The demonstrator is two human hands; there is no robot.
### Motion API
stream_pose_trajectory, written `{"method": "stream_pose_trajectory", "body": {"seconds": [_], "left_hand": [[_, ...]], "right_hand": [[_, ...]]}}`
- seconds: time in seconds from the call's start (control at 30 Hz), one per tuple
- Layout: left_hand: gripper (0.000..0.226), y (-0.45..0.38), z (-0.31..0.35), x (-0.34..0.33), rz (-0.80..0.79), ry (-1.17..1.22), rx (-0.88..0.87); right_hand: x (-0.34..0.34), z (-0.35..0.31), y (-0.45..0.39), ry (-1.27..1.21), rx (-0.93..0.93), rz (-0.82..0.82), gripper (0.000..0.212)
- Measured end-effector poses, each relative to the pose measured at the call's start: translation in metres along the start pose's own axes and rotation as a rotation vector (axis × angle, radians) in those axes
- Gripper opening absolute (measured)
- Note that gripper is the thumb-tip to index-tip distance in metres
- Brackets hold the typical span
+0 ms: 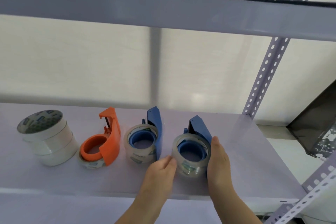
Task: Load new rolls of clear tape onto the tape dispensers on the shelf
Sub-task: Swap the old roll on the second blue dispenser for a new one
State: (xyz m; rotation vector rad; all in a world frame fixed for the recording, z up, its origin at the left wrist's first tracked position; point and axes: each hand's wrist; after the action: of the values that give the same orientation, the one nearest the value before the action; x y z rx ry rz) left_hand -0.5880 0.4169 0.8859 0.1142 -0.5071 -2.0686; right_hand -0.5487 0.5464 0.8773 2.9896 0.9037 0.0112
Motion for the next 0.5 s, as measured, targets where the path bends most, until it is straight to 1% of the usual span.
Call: {"method": "stream_pose_trajectory", "body": {"seconds": [0.07,0.13,0.17,0.23,0.3,0.4,0.43,0.5], "left_hand": [[0.034,0.0,-0.002,0.002,-0.05,-0.019,-0.022],[0.022,0.003,-0.001,0.005,-0.095,-0.014,-0.037],[0.025,0.005,0.0,0.006,-0.115,-0.018,-0.042],[0.056,0.008,0.003,0.01,-0.147,-0.055,-0.048],[0.071,0.011,0.005,0.014,-0.191,-0.093,-0.069],[0.08,0.012,0.004,0.018,-0.246,-0.163,-0.096],[0.08,0.011,0.003,0.019,-0.236,-0.208,-0.121],[0.077,0.012,0.001,0.026,-0.185,-0.299,-0.221]], "right_hand": [[-0.001,-0.003,-0.001,0.06,0.02,0.002,0.042],[-0.003,-0.003,-0.002,0.097,0.047,0.01,0.043],[-0.004,-0.002,-0.003,0.122,0.071,0.019,0.045],[-0.006,-0.002,-0.005,0.197,0.109,0.024,0.051],[-0.01,-0.003,-0.005,0.255,0.146,0.026,0.057],[-0.015,-0.002,-0.008,0.287,0.15,0.047,0.072],[-0.015,-0.003,-0.009,0.288,0.159,0.047,0.072],[-0.013,-0.004,-0.01,0.293,0.176,0.029,0.056]]}}
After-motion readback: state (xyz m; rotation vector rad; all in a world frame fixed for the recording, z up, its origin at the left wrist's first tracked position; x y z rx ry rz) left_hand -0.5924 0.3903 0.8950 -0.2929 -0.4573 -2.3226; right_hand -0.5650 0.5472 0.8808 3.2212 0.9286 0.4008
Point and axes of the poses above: each hand's wrist, its own y-axis away from the middle knuckle, its own x-axis out of the back of the hand, z = x × y, and after that the axes turned 7 degrees about x, right-handed
